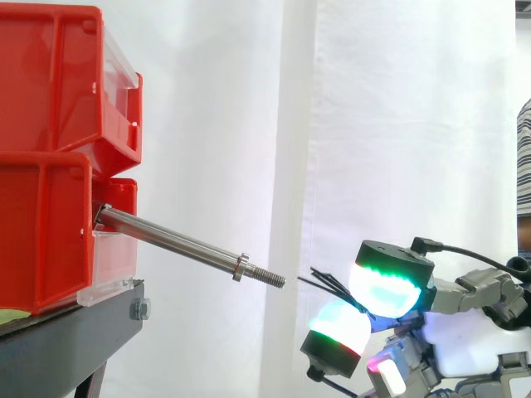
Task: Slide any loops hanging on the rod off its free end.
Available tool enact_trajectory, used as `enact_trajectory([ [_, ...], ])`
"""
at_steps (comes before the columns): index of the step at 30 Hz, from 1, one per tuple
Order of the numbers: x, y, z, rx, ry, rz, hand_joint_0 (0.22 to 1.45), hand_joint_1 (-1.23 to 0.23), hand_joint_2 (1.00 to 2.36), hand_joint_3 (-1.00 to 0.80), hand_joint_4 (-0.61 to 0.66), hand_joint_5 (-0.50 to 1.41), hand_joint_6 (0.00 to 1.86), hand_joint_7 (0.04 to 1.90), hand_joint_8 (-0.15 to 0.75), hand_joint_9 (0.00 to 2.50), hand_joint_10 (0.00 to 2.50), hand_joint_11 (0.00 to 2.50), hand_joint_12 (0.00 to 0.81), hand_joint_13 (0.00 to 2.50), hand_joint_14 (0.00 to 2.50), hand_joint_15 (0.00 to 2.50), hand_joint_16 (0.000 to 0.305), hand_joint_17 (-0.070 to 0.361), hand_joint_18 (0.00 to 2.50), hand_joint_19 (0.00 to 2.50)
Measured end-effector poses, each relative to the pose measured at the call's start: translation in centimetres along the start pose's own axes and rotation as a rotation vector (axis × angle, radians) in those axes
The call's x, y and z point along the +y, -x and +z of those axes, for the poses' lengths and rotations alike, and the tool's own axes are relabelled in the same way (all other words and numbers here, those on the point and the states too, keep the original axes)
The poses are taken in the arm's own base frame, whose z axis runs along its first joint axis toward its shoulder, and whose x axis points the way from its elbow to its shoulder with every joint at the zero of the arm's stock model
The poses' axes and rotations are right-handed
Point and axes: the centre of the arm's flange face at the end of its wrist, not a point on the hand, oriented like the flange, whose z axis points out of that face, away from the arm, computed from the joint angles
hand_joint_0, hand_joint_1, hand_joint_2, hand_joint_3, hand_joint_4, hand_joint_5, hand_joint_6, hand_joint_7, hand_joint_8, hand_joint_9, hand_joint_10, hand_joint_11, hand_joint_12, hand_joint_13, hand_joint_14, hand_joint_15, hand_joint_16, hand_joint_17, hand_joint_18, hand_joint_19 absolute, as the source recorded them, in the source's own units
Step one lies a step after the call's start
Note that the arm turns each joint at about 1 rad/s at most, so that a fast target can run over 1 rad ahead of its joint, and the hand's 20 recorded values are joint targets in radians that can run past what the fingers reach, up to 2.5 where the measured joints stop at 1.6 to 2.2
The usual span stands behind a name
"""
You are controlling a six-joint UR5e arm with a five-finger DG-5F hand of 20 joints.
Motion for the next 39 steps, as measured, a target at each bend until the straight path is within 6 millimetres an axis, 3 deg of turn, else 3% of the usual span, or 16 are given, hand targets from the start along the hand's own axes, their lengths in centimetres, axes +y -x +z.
enact_trajectory([
  [9, 0.07, 0.23, -0.05, 0.0, 0.0, 0.0, 0.68, -0.81, 1.0, -0.5, -0.09, -0.13, 0.92, 0.94, 0.22, 1.07, 0.01, 0.43, 0.303, 0.7, 0.01, 0.14, 0.039, 0.088, 0.71, 0.34],
  [16, 0.17, 0.31, -0.04, -0.001, 0.002, 0.002, 0.74, -0.87, 1.0, -0.5, -0.23, -0.14, 0.92, 1.02, 0.204, 1.04, 0.01, 0.42, 0.3, 0.7, 0.0, 0.12, 0.039, 0.087, 0.73, 0.31],
  [24, 0.82, 0.26, 0.24, -0.003, 0.006, 0.002, 0.75, -0.89, 1.0, -0.5, -0.24, -0.14, 0.93, 0.97, 0.205, 1.04, 0.01, 0.42, 0.296, 0.7, 0.0, 0.12, 0.039, 0.087, 0.75, 0.31],
  [30, 0.85, 0.09, 0.25, -0.005, -0.001, 0.0, 0.71, -0.89, 1.0, -0.5, -0.14, -0.14, 0.93, 0.96, 0.203, 1.04, 0.01, 0.42, 0.295, 0.7, 0.0, 0.13, 0.039, 0.087, 0.75, 0.32],
  [39, 0.82, -0.07, 0.27, -0.003, -0.002, -0.002, 0.6, -0.69, 1.0, -0.5, -0.02, -0.13, 0.92, 0.93, 0.237, 1.06, 0.01, 0.41, 0.303, 0.7, 0.01, 0.14, 0.04, 0.089, 0.74, 0.36],
])
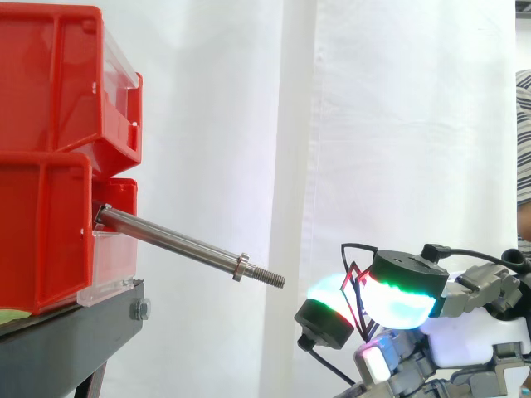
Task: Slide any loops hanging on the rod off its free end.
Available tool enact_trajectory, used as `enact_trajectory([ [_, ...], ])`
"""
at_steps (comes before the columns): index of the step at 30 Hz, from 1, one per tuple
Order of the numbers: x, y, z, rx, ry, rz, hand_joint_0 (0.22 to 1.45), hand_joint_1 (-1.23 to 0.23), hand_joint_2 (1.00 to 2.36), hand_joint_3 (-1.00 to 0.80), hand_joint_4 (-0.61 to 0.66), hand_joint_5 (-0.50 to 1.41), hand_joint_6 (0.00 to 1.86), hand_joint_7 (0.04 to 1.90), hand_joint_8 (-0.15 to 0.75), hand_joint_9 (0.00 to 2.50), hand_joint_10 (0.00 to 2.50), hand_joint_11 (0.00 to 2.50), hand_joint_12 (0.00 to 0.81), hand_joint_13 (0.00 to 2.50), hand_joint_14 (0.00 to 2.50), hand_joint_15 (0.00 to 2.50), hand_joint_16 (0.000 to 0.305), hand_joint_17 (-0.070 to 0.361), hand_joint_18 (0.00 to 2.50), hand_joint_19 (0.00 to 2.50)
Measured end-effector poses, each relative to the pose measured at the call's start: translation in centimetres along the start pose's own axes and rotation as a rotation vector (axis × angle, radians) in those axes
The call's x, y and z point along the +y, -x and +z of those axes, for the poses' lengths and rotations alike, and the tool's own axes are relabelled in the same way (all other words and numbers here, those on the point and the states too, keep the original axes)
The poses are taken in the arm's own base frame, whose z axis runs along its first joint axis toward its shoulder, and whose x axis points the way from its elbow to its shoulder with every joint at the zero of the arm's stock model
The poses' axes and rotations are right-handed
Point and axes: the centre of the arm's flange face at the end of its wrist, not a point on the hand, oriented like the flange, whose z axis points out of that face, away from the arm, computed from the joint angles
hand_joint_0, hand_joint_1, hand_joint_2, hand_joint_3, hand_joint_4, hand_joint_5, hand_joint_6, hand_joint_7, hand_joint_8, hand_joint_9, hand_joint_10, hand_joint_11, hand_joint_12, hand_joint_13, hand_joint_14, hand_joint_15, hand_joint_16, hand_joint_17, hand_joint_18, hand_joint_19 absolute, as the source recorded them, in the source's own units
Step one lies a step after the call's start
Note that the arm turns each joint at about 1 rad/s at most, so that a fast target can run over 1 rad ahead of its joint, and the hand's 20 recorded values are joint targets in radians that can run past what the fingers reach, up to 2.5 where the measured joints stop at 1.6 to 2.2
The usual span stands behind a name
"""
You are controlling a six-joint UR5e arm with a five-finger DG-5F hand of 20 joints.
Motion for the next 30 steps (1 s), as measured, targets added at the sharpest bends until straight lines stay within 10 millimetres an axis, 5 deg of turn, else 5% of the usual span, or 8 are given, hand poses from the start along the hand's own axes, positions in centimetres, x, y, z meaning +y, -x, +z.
enact_trajectory([
  [6, 0.0, -0.03, 0.0, 0.0, 0.0, -0.001, 0.58, -0.54, 1.0, -0.5, 0.01, -0.13, 0.89, 0.96, 0.236, 1.07, 0.01, 0.39, 0.313, 0.69, 0.01, 0.15, 0.041, 0.093, 0.71, 0.39],
  [30, -0.05, -0.07, 0.03, 0.003, 0.001, -0.007, 0.53, -0.48, 1.0, -0.5, 0.07, -0.12, 0.85, 0.88, 0.251, 1.06, 0.01, 0.38, 0.325, 0.67, 0.01, 0.15, 0.044, 0.1, 0.69, 0.4],
])
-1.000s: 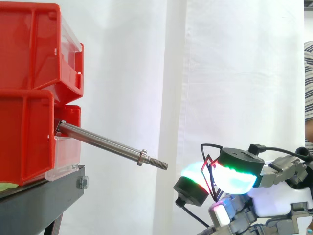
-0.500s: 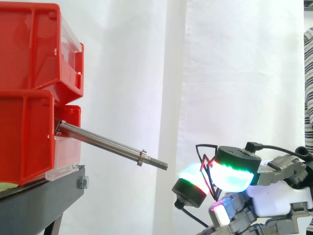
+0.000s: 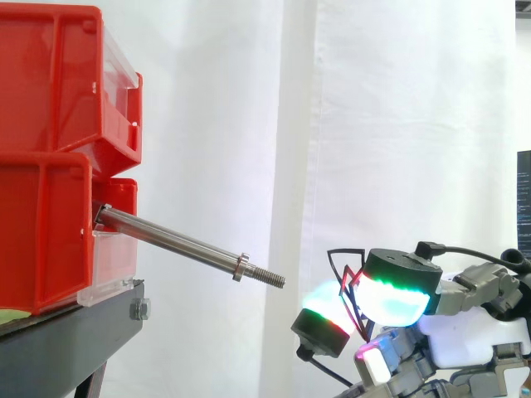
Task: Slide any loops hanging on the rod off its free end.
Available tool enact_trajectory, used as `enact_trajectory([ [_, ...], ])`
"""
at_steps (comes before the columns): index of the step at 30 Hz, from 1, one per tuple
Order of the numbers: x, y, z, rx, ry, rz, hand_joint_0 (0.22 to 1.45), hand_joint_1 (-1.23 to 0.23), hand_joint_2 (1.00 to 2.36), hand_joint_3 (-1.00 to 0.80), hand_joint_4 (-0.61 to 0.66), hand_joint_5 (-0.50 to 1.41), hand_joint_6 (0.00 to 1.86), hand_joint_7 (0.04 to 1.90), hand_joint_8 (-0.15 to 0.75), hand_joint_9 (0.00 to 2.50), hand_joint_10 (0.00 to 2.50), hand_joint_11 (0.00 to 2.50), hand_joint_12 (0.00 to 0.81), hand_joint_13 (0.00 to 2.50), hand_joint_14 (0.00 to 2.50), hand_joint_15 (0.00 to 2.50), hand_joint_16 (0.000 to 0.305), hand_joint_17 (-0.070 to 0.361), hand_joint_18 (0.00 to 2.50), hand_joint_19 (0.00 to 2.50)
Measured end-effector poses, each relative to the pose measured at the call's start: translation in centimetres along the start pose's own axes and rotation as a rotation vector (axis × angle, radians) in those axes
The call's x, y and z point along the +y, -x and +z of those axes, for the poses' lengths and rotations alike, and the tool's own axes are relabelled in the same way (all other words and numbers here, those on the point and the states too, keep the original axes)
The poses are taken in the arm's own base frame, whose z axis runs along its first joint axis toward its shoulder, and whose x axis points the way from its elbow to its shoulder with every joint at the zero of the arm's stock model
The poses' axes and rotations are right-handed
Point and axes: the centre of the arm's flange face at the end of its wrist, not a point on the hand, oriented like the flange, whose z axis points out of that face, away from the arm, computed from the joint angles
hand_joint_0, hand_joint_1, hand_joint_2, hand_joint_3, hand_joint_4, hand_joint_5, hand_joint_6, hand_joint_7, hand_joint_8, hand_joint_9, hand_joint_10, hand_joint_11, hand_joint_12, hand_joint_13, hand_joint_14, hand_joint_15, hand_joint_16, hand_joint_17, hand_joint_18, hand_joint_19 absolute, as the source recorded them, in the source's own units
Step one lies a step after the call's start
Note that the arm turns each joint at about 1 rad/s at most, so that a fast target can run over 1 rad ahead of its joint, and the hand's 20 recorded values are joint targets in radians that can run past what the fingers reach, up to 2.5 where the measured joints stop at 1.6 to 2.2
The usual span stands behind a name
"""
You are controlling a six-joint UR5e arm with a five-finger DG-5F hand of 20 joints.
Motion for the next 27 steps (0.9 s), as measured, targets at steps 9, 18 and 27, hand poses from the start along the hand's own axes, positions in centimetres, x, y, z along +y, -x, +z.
enact_trajectory([
  [9, 0.0, -0.01, 0.02, 0.0, 0.0, -0.001, 0.55, -0.51, 1.0, -0.5, 0.07, -0.11, 0.8, 0.95, 0.253, 1.05, 0.01, 0.37, 0.322, 0.66, 0.01, 0.15, 0.043, 0.097, 0.68, 0.41],
  [18, 0.03, 0.0, 0.02, 0.0, 0.001, -0.001, 0.61, -0.68, 1.01, -0.38, 0.02, -0.12, 0.84, 1.02, 0.245, 1.03, 0.01, 0.38, 0.315, 0.66, 0.01, 0.14, 0.042, 0.094, 0.68, 0.39],
  [27, 0.05, 0.0, 0.02, 0.0, 0.002, -0.001, 0.61, -0.74, 1.01, -0.3, 0.0, -0.12, 0.87, 1.01, 0.246, 1.03, 0.01, 0.39, 0.314, 0.66, 0.01, 0.14, 0.042, 0.094, 0.69, 0.39],
])
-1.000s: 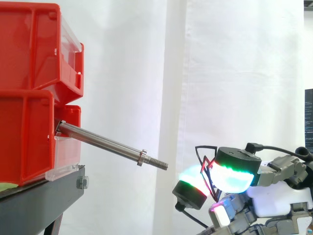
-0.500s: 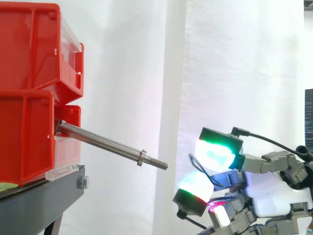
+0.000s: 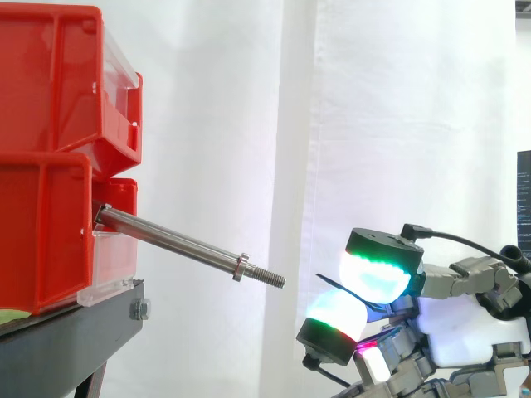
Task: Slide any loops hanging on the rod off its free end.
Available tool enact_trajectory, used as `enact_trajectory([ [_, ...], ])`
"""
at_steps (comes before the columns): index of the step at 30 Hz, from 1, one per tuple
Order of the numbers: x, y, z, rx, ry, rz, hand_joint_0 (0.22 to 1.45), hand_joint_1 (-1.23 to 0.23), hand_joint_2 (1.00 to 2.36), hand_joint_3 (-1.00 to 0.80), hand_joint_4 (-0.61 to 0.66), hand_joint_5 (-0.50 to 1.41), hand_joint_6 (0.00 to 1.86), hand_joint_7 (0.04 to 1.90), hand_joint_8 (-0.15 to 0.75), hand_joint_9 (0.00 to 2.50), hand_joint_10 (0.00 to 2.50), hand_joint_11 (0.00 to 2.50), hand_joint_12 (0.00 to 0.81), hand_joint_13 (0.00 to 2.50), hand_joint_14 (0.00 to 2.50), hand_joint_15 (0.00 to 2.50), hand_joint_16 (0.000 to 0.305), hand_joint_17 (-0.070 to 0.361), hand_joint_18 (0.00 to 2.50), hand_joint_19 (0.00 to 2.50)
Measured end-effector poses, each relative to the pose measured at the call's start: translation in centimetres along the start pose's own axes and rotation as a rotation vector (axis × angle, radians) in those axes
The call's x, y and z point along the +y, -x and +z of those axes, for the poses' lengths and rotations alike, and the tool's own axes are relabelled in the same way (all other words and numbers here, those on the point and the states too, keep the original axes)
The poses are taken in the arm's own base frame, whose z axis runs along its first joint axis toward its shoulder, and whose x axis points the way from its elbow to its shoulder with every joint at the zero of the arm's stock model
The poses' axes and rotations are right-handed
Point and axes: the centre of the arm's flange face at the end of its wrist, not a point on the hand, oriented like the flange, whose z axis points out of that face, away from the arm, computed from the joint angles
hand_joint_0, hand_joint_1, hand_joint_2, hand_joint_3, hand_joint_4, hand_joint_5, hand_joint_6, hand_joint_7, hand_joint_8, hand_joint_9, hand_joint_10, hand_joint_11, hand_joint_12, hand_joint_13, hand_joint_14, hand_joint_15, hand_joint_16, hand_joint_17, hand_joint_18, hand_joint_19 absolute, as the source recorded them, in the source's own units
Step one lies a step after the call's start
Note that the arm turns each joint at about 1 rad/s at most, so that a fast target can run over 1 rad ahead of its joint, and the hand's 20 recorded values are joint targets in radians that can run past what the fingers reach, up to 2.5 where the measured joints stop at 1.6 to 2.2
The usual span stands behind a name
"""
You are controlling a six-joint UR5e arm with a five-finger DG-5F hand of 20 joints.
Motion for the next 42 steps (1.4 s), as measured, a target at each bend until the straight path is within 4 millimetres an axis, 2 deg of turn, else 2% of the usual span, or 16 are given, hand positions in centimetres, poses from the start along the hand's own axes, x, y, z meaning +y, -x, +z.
enact_trajectory([
  [3, -0.02, 0.0, -0.01, 0.0, -0.001, 0.001, 0.61, -0.75, 1.01, -0.29, -0.02, -0.12, 0.88, 0.96, 0.242, 1.04, 0.01, 0.39, 0.311, 0.66, 0.01, 0.15, 0.042, 0.094, 0.69, 0.39],
  [8, -0.01, 0.01, -0.03, -0.001, -0.003, 0.002, 0.58, -0.65, 1.0, -0.46, 0.02, -0.12, 0.87, 0.87, 0.242, 1.06, 0.01, 0.37, 0.313, 0.66, 0.01, 0.16, 0.042, 0.095, 0.69, 0.41],
  [11, -0.02, 0.02, -0.03, -0.002, -0.003, 0.002, 0.56, -0.6, 1.0, -0.5, 0.04, -0.11, 0.83, 0.96, 0.247, 1.06, 0.01, 0.38, 0.318, 0.67, 0.01, 0.16, 0.043, 0.097, 0.69, 0.41],
  [15, 0.0, 0.03, -0.03, -0.003, -0.003, 0.002, 0.54, -0.57, 1.0, -0.5, 0.06, -0.11, 0.82, 0.94, 0.254, 1.06, 0.01, 0.37, 0.326, 0.66, 0.01, 0.15, 0.044, 0.1, 0.68, 0.41],
  [20, 0.01, 0.03, -0.03, -0.003, -0.003, 0.002, 0.54, -0.62, 1.0, -0.5, 0.08, -0.11, 0.8, 0.98, 0.26, 1.06, 0.01, 0.37, 0.326, 0.67, 0.01, 0.15, 0.045, 0.1, 0.69, 0.41],
  [25, 0.02, 0.03, -0.03, -0.003, -0.003, 0.001, 0.55, -0.73, 1.0, -0.5, 0.09, -0.12, 0.82, 0.96, 0.251, 1.05, 0.01, 0.39, 0.328, 0.67, 0.01, 0.16, 0.044, 0.099, 0.7, 0.4],
  [30, 0.0, 0.0, -0.03, -0.003, -0.003, 0.001, 0.47, -0.74, 1.0, -0.5, 0.12, -0.11, 0.82, 0.93, 0.274, 1.07, 0.01, 0.37, 0.348, 0.69, 0.01, 0.14, 0.049, 0.11, 0.75, 0.38],
  [33, 0.01, -0.02, -0.03, -0.002, -0.002, 0.001, 0.47, -0.75, 1.0, -0.5, 0.12, -0.11, 0.82, 0.94, 0.269, 1.09, 0.01, 0.37, 0.348, 0.7, 0.0, 0.14, 0.049, 0.11, 0.76, 0.38],
  [37, 0.03, -0.05, -0.01, 0.0, -0.001, 0.001, 0.61, -0.79, 1.0, -0.5, 0.05, -0.11, 0.85, 1.02, 0.245, 1.08, 0.01, 0.39, 0.312, 0.7, 0.01, 0.14, 0.041, 0.093, 0.74, 0.39],
  [38, 0.03, -0.08, 0.0, 0.001, -0.001, 0.001, 0.61, -0.79, 1.0, -0.5, 0.05, -0.11, 0.86, 1.01, 0.241, 1.08, 0.01, 0.39, 0.311, 0.7, 0.01, 0.14, 0.041, 0.093, 0.74, 0.39],
  [40, 0.03, -0.1, 0.0, 0.003, -0.001, 0.004, 0.61, -0.82, 1.01, -0.36, 0.02, -0.11, 0.89, 1.01, 0.248, 1.1, 0.01, 0.4, 0.308, 0.71, 0.01, 0.16, 0.041, 0.092, 0.74, 0.4],
  [42, 0.01, -0.1, 0.0, 0.004, -0.001, 0.005, 0.61, -0.82, 1.01, -0.32, 0.0, -0.1, 0.9, 1.02, 0.246, 1.12, 0.01, 0.39, 0.308, 0.72, 0.01, 0.15, 0.041, 0.093, 0.75, 0.41],
])
